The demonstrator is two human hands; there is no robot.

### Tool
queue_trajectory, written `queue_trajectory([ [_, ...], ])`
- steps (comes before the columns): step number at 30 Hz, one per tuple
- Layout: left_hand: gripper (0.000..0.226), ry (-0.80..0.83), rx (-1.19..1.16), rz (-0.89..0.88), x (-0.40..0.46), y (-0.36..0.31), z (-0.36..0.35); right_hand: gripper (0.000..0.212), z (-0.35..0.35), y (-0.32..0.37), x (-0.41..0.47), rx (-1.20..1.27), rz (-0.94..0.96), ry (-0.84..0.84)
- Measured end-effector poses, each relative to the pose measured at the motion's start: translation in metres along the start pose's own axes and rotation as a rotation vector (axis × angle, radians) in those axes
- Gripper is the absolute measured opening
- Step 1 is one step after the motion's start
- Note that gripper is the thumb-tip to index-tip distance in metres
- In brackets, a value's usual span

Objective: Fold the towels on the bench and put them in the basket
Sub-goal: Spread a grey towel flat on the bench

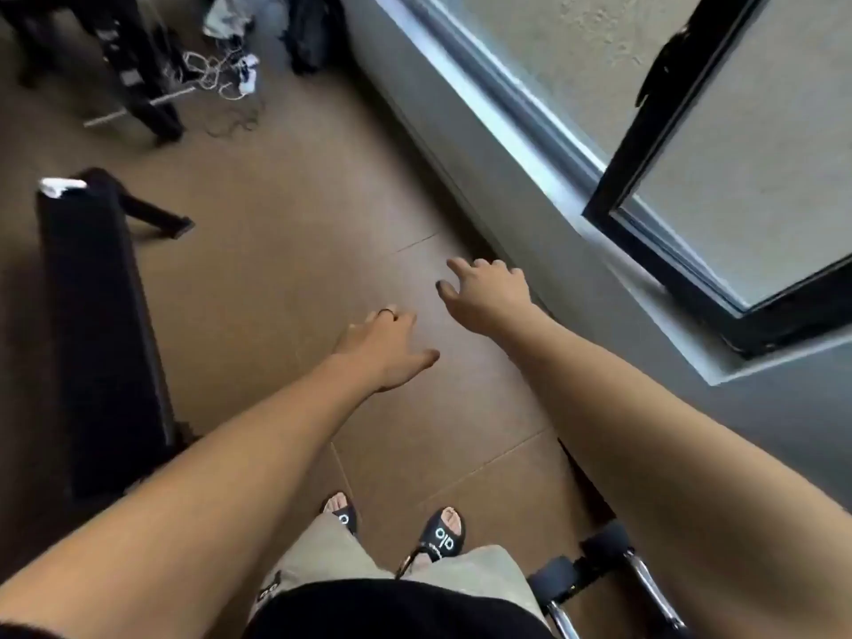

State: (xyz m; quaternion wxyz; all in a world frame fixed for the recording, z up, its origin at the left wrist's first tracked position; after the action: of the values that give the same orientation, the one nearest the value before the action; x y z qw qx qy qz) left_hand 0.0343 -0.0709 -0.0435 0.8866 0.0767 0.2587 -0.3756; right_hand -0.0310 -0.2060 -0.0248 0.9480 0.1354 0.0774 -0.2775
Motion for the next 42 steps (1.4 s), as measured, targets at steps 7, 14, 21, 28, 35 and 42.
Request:
queue_trajectory([
  [7, 0.072, -0.005, -0.115, 0.264, -0.015, 0.167, -0.021, 0.052, -0.051, 0.186, 0.055, -0.027, 0.303, 0.195],
  [14, 0.071, 0.013, -0.303, 0.514, -0.069, 0.363, -0.043, 0.054, -0.086, 0.399, 0.071, -0.097, 0.557, 0.285],
  [21, 0.074, -0.059, -0.405, 0.742, -0.161, 0.559, -0.061, 0.053, -0.116, 0.630, 0.069, -0.199, 0.807, 0.292],
  [28, 0.074, -0.093, -0.492, 0.951, -0.228, 0.703, -0.081, 0.054, -0.142, 0.826, 0.049, -0.236, 1.034, 0.295],
  [35, 0.076, -0.073, -0.560, 1.085, -0.257, 0.823, -0.102, 0.056, -0.185, 0.979, 0.059, -0.269, 1.180, 0.339],
  [42, 0.071, -0.076, -0.653, 1.220, -0.273, 0.962, -0.111, 0.056, -0.241, 1.121, 0.093, -0.388, 1.295, 0.405],
])
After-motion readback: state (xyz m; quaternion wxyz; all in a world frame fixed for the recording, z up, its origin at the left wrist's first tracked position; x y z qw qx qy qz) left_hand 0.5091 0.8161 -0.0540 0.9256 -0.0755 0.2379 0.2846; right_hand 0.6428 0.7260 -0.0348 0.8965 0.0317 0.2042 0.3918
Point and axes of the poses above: each hand's wrist, its own x-axis towards the middle knuckle, its own z-axis out of the back of the hand, y = z × x, the point moved 9 cm from there along x, towards the middle knuckle, and after that the axes turned 15 degrees about z, right-handed, at the moved point
